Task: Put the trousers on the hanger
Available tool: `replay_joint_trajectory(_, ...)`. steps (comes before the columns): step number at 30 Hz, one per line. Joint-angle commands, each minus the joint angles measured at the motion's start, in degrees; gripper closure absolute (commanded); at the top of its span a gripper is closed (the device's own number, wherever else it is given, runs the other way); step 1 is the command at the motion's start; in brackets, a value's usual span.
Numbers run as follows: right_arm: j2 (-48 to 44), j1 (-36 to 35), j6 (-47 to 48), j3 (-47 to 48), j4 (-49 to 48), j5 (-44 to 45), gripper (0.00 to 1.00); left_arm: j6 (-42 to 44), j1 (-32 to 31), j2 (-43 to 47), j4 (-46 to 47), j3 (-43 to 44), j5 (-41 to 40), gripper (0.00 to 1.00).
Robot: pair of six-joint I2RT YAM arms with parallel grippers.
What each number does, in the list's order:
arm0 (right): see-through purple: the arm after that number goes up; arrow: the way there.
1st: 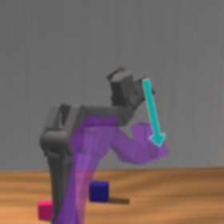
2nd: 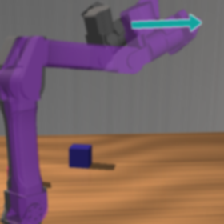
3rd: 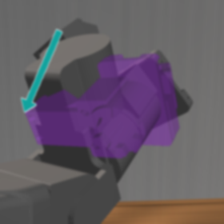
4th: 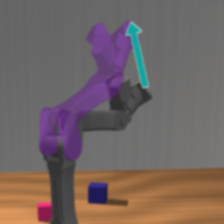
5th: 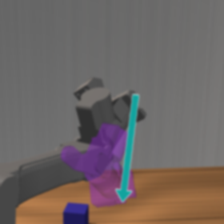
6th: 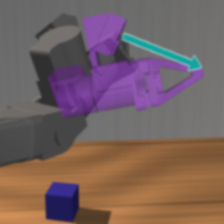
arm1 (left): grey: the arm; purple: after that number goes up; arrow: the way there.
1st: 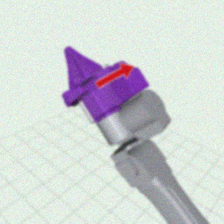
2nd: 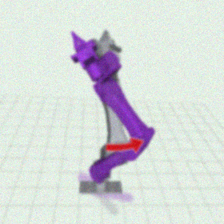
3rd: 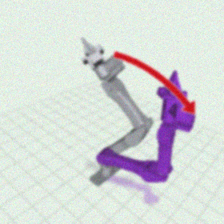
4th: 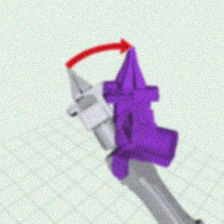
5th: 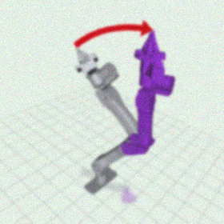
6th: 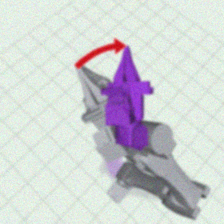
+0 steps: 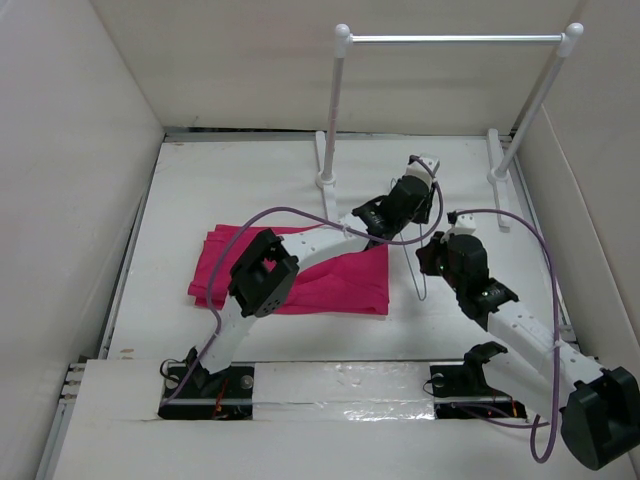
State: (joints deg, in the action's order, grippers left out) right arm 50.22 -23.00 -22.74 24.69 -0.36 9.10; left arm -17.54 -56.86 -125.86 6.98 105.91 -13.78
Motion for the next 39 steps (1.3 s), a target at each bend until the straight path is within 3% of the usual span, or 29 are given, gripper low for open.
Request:
replay_joint_trajectory(1, -0.82, -0.90, -0.55, 2.03, -1.31, 0.83, 1.00, 0.67, 0.44, -0.17, 1.19, 2.81, -0.90, 0.76)
replay_joint_trajectory(4, -0.73, -1.42, -0.72, 2.03, -1.22, 1.26, 1.00, 0.31, 0.96, -0.17, 1.28, 2.55, -1.59, 0.86)
replay_joint_trajectory(6, -0.56, -1.43, -0.90, 2.21, -0.43, 1.88, 1.00, 0.14, 0.96, 0.35, 1.71, 1.76, -1.86, 1.00)
replay_joint_trajectory(7, -0.56, -1.43, -0.99, 2.29, 0.00, 2.23, 0.97, -0.30, 0.96, 1.49, 2.50, 0.19, -1.69, 1.00)
replay_joint_trajectory(9, -1.26, -1.96, -1.25, 2.47, 1.66, 2.58, 0.81, -1.00, 0.96, 3.33, 4.17, -2.71, -1.43, 1.00)
replay_joint_trajectory(10, -1.87, -1.96, -1.34, 2.64, 2.64, 2.59, 0.62, -1.61, 0.96, 5.95, 6.53, -6.81, -0.90, 1.00)
replay_joint_trajectory(12, -3.62, -3.18, -1.43, 3.17, 4.75, 2.67, 0.39, -4.25, 0.96, 9.04, 9.70, -11.66, -0.29, 1.00)
replay_joint_trajectory(15, -9.15, -3.80, -1.52, 3.87, 8.17, 2.32, 0.26, -8.82, 0.44, 16.32, 18.03, -24.21, -0.19, 1.00)
replay_joint_trajectory(21, -14.79, -3.80, -1.69, 4.49, 10.20, -2.86, 0.30, -18.56, -2.20, 23.72, 27.98, -38.12, -3.00, 1.00)
replay_joint_trajectory(23, -14.54, -3.80, -0.99, 5.19, 10.82, -5.74, 0.57, -20.86, -3.16, 26.62, 31.59, -43.23, -5.71, 1.00)
replay_joint_trajectory(24, -14.18, -3.80, -0.73, 5.11, 10.91, -6.55, 0.82, -21.91, -3.69, 27.59, 32.73, -45.07, -6.86, 1.00)
replay_joint_trajectory(27, -11.56, -4.33, -0.90, 3.18, 8.19, -8.66, 1.00, -25.87, -4.92, 30.50, 37.83, -52.01, -11.08, 1.00)
replay_joint_trajectory(31, -5.58, -6.52, -3.18, 0.10, 0.99, -11.91, 1.00, -29.39, -5.45, 31.91, 46.43, -60.80, -15.83, 1.00)
replay_joint_trajectory(37, 8.98, -9.34, -5.38, 0.36, -10.44, -10.86, 0.67, -31.24, -5.45, 29.81, 46.19, -62.40, -20.23, 1.00)
replay_joint_trajectory(39, 13.13, -9.34, -6.00, 1.50, -13.08, -9.72, 0.65, -31.15, -5.45, 28.92, 45.84, -62.05, -20.23, 1.00)
